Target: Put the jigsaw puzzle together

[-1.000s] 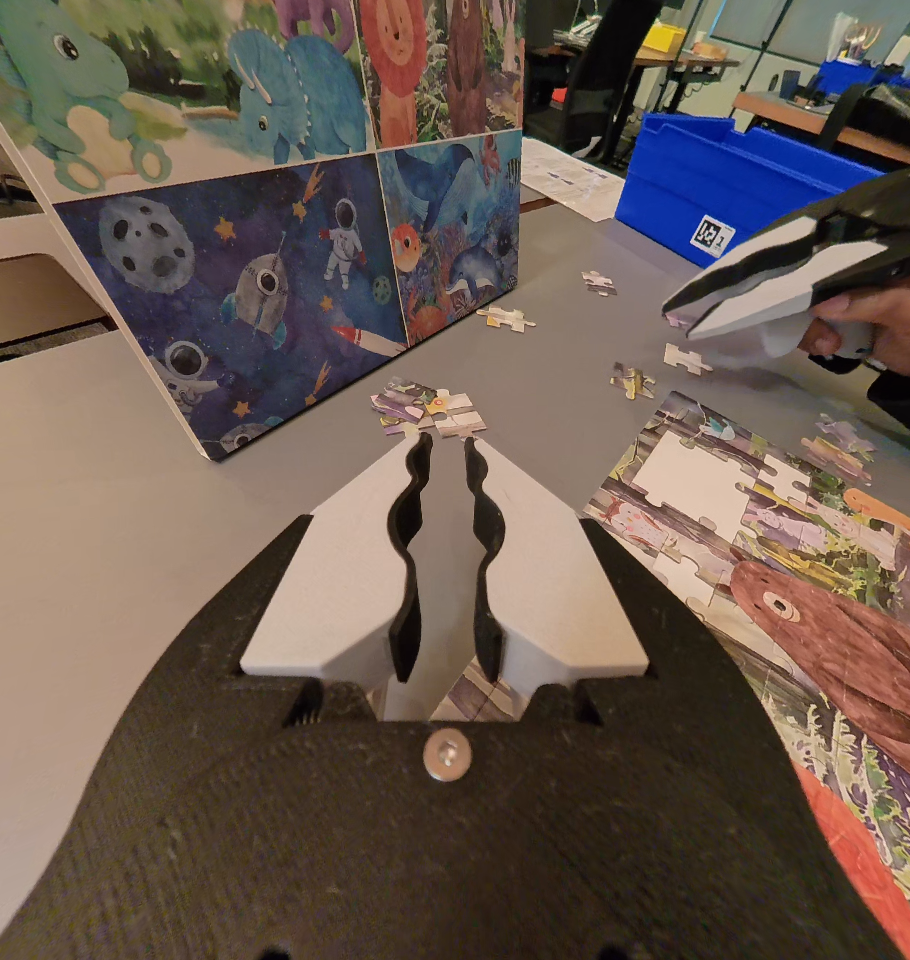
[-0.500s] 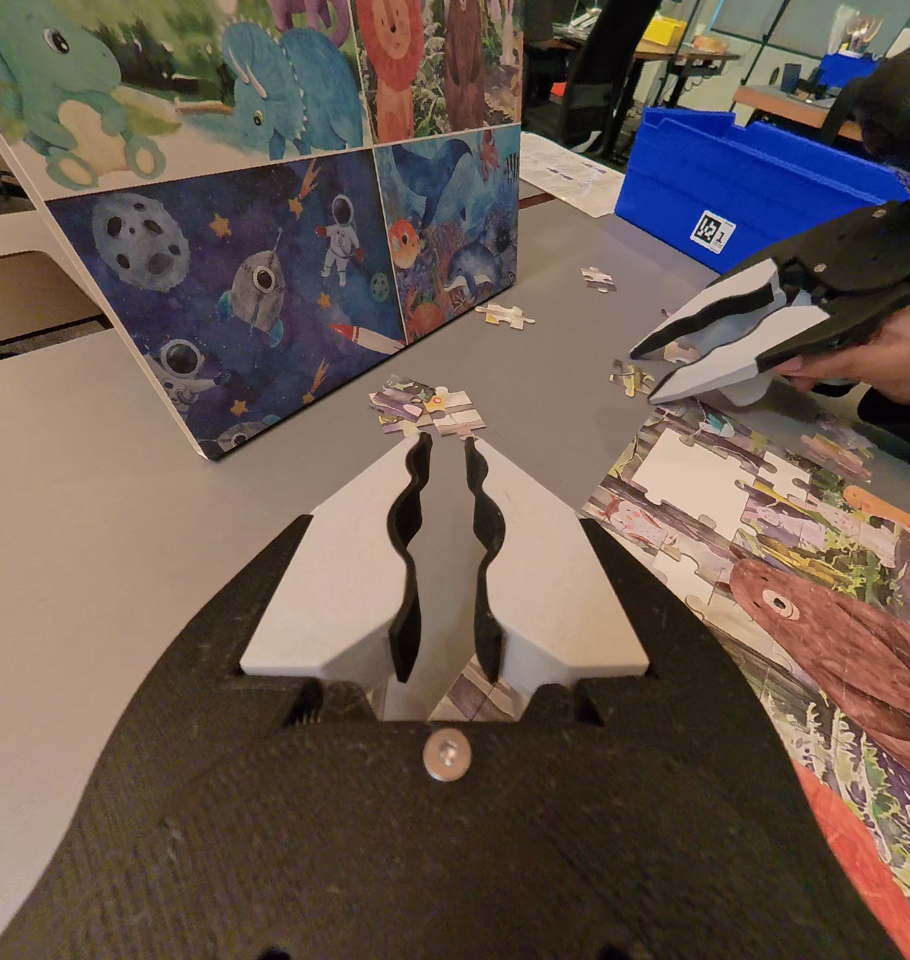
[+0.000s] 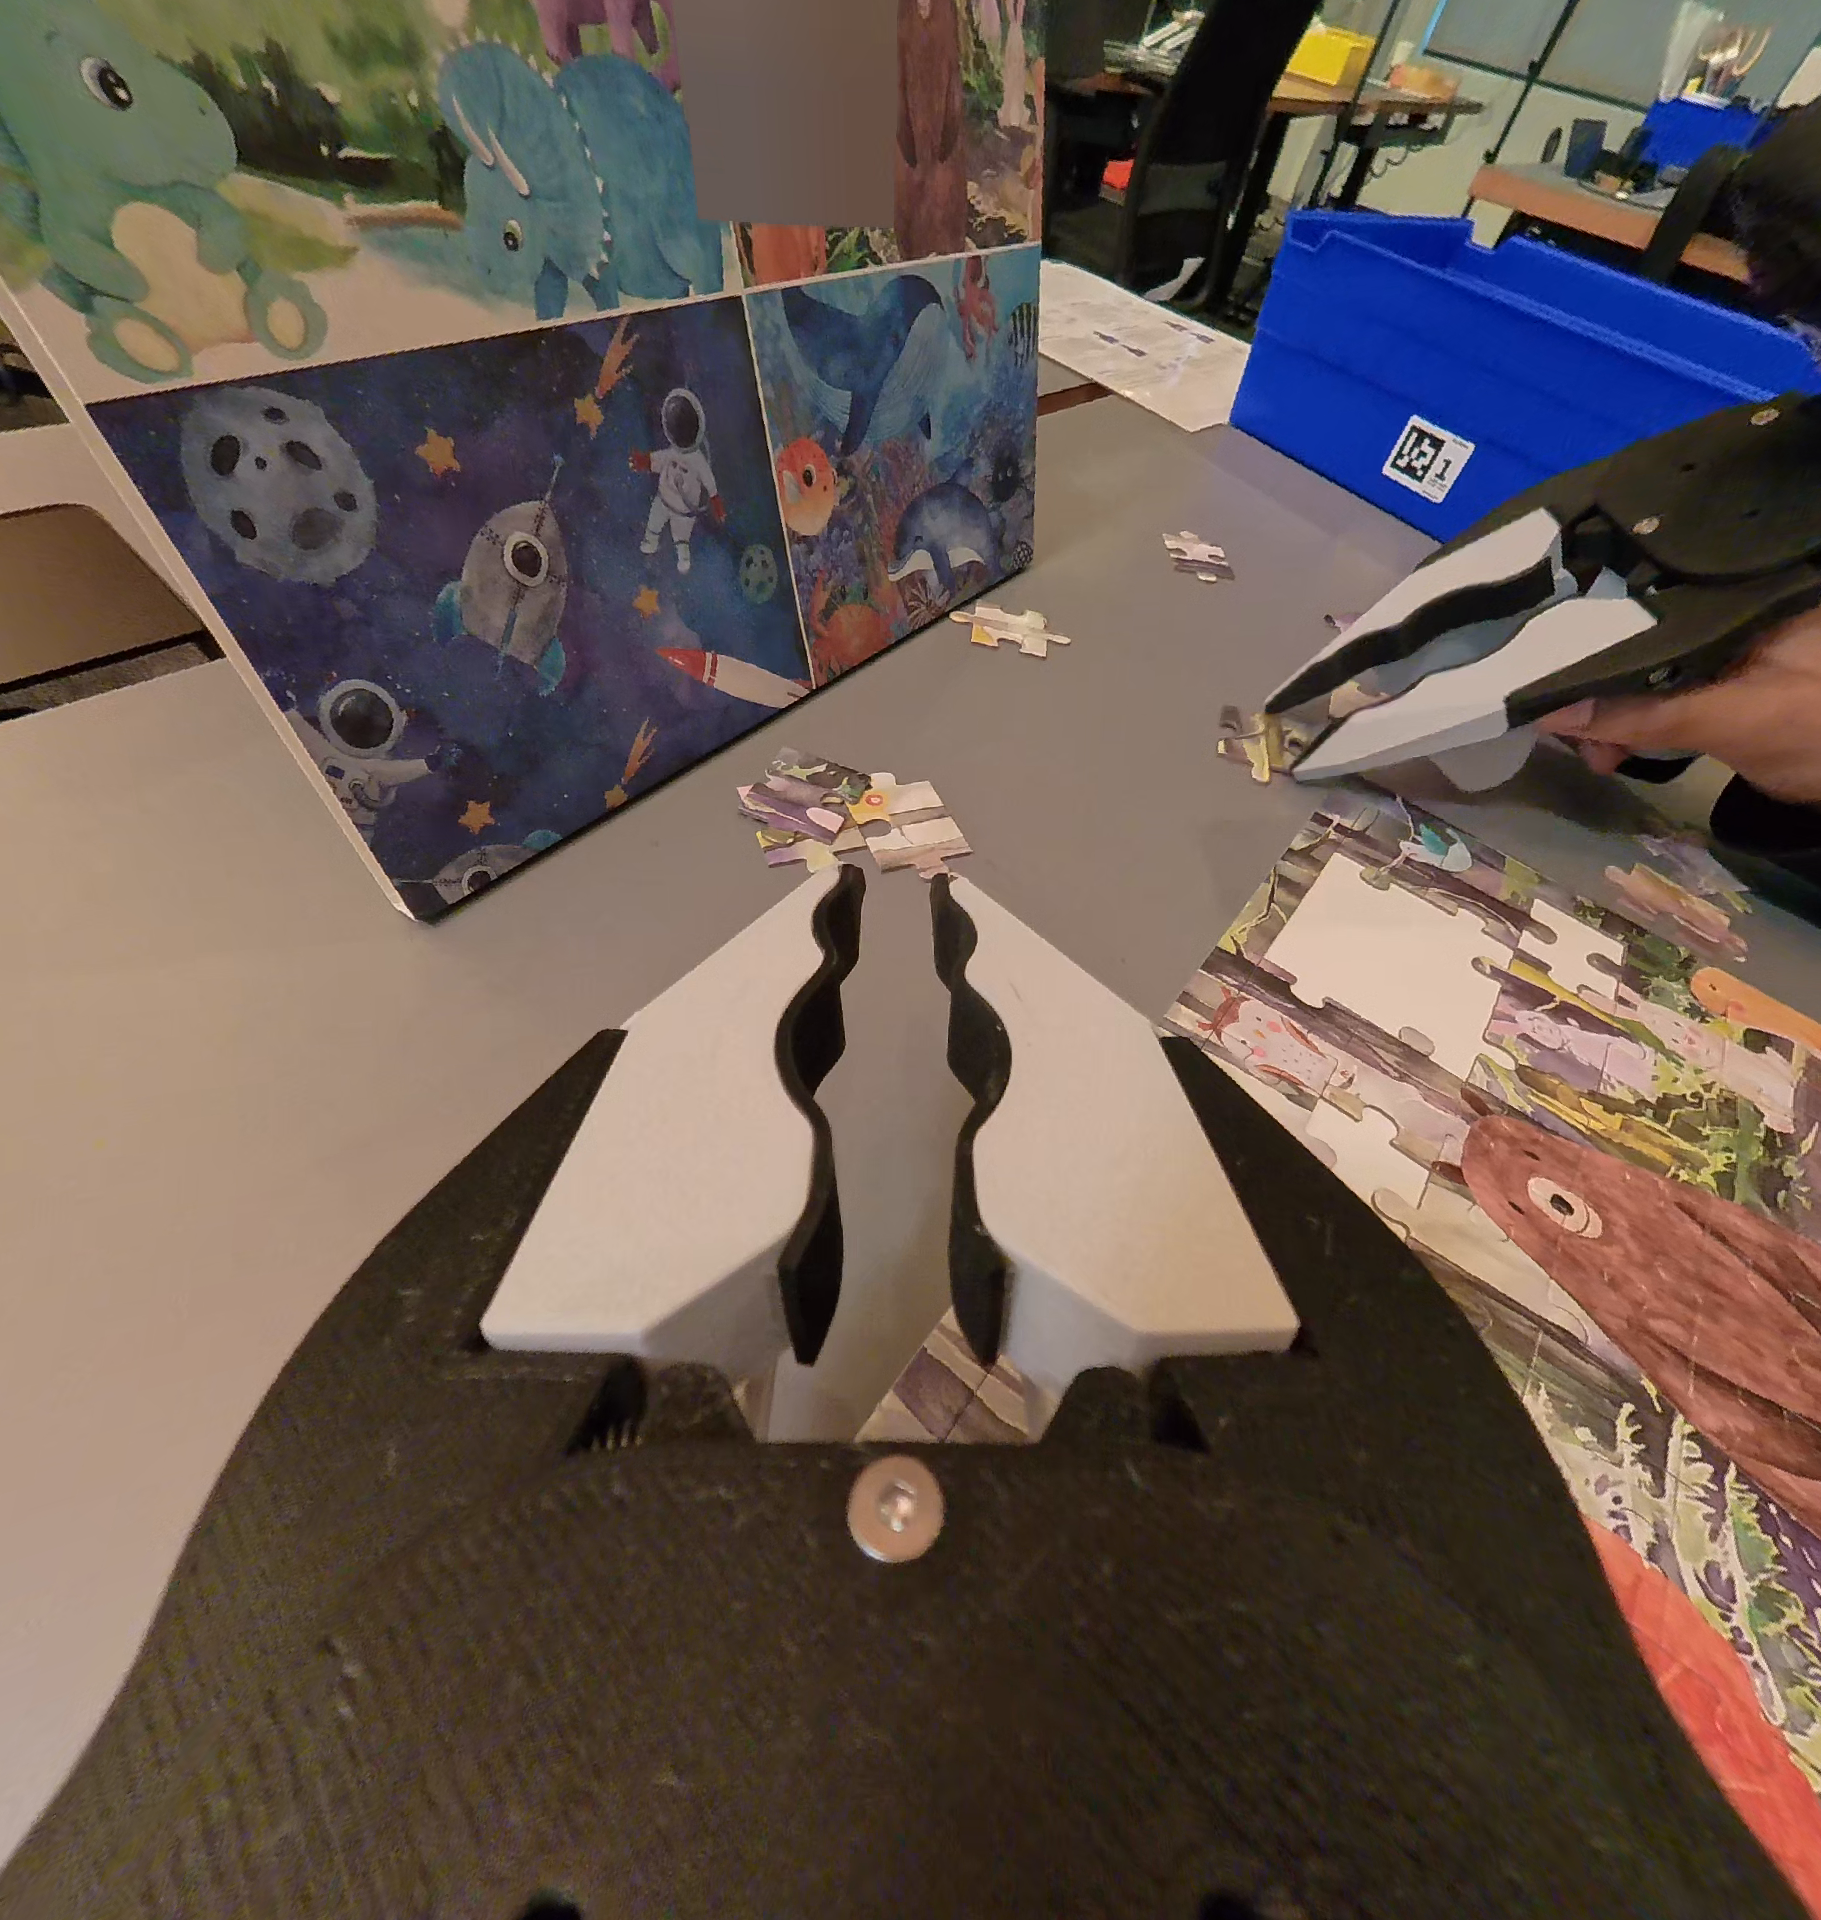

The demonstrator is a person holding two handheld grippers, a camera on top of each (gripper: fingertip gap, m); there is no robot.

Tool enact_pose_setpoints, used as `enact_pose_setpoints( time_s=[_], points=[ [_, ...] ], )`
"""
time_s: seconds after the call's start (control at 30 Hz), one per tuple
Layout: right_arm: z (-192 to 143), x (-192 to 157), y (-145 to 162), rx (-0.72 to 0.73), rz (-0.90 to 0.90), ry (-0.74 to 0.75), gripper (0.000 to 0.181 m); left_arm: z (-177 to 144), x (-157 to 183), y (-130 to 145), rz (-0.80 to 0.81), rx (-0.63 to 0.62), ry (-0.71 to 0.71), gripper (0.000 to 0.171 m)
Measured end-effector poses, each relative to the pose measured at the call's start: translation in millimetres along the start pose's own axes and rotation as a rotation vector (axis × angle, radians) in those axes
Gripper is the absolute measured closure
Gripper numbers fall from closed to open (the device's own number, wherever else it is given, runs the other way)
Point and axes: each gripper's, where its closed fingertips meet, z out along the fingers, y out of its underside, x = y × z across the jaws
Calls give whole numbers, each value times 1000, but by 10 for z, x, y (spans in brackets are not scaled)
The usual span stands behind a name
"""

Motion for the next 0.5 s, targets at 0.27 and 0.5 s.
enact_pose_setpoints(
  time_s=[0.27,0.5],
  points=[
    [-173,73,-136,124,84,-69,153,5,7,5,6,-4,-1,161],
    [-154,37,-107,99,106,-92,140,7,8,7,8,-6,-1,161]
  ],
)
